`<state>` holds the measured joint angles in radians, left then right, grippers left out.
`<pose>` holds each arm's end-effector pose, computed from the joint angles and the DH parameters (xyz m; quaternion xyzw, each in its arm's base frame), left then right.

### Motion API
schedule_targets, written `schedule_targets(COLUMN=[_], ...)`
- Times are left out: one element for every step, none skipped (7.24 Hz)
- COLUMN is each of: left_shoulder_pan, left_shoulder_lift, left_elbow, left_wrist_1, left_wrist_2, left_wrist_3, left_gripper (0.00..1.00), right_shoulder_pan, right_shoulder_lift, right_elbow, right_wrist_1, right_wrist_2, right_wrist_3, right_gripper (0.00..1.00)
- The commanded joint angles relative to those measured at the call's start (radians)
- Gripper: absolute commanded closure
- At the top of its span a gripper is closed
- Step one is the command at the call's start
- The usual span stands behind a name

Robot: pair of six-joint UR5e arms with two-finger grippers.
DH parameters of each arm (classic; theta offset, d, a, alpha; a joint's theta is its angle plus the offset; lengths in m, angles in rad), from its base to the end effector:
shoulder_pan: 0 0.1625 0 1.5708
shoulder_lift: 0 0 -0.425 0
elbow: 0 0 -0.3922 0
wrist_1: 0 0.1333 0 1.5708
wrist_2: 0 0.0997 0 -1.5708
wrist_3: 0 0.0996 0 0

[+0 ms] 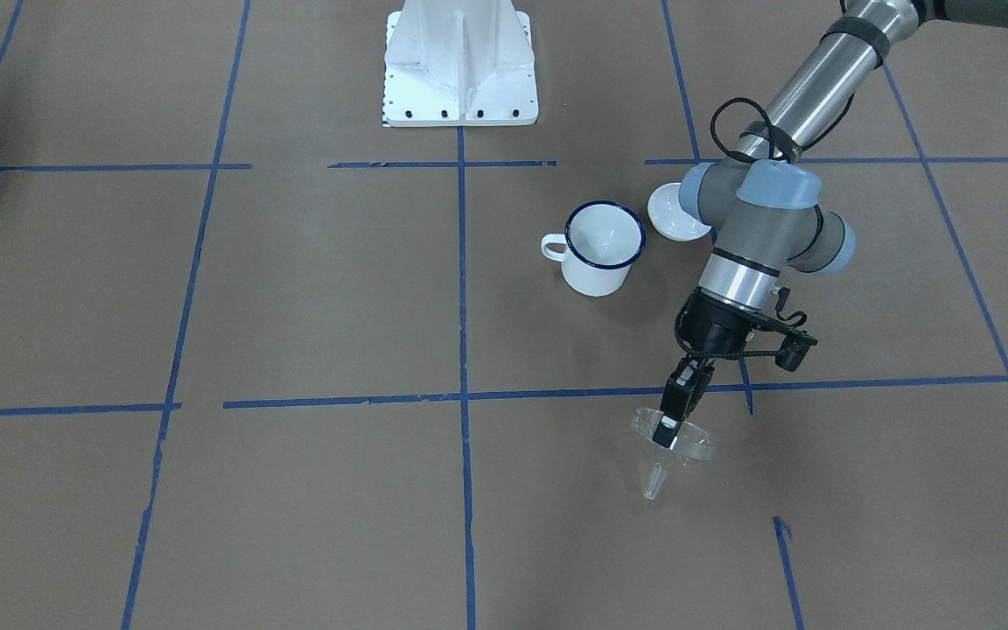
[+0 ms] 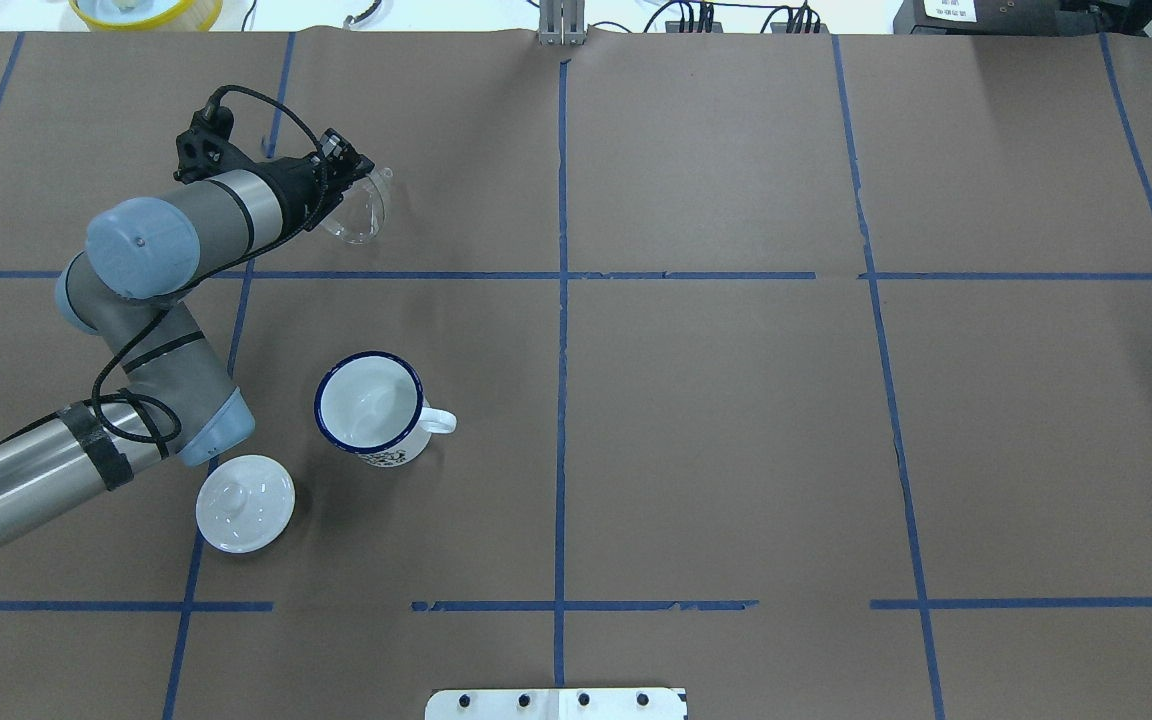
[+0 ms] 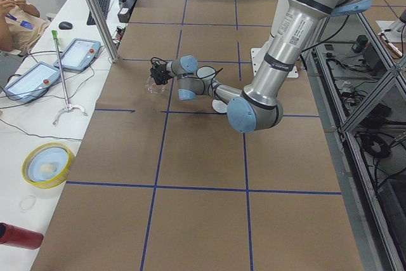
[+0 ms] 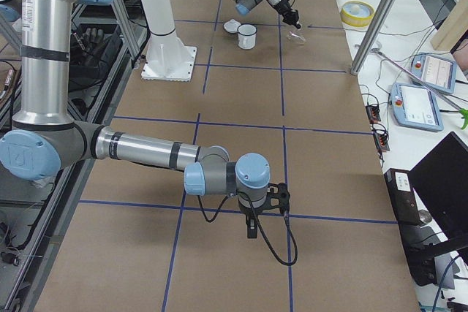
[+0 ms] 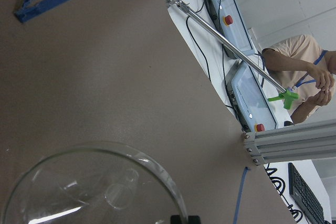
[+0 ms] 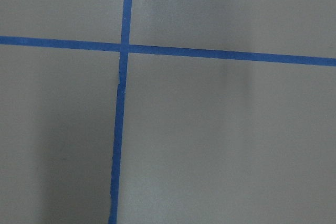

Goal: Remove funnel from cup
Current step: 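Carry the funnel farther from the robot and set it on the table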

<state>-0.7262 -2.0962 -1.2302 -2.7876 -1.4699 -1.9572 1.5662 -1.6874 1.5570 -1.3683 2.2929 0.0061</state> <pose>0.4380 -0.5807 0.3765 0.1469 0.6282 -0.4307 0.6311 0.0654 -0.4446 0.7030 0.0318 -0.3532 -0.0120 0.9349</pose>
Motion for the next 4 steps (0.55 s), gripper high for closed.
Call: schedule_targets(left_shoulder_pan=[0.001,0.001,0.001,-0.001], left_shoulder_lift=[-0.005,-0.005,-0.007,-0.008], left_elbow=[0.012,0.014,0.012,0.012], left_wrist_1=[-0.003,-0.003,-0.004,-0.003], left_wrist_2=[0.0,0.0,0.0,-0.001], left_wrist_3=[0.0,0.0,0.0,0.001], left_gripper=[1.0,0.5,0.0,0.0], right_shoulder_pan=[0.0,0.0,0.0,0.0], right_shoulder_lift=[0.0,0.0,0.0,0.0], right_elbow=[0.0,0.002,0.0,0.0], right_wrist_1=[0.0,0.0,0.0,0.0], right_wrist_2=[0.0,0.0,0.0,0.0], right_wrist_3=[0.0,0.0,0.0,0.0], right_gripper=[0.0,0.0,0.0,0.0])
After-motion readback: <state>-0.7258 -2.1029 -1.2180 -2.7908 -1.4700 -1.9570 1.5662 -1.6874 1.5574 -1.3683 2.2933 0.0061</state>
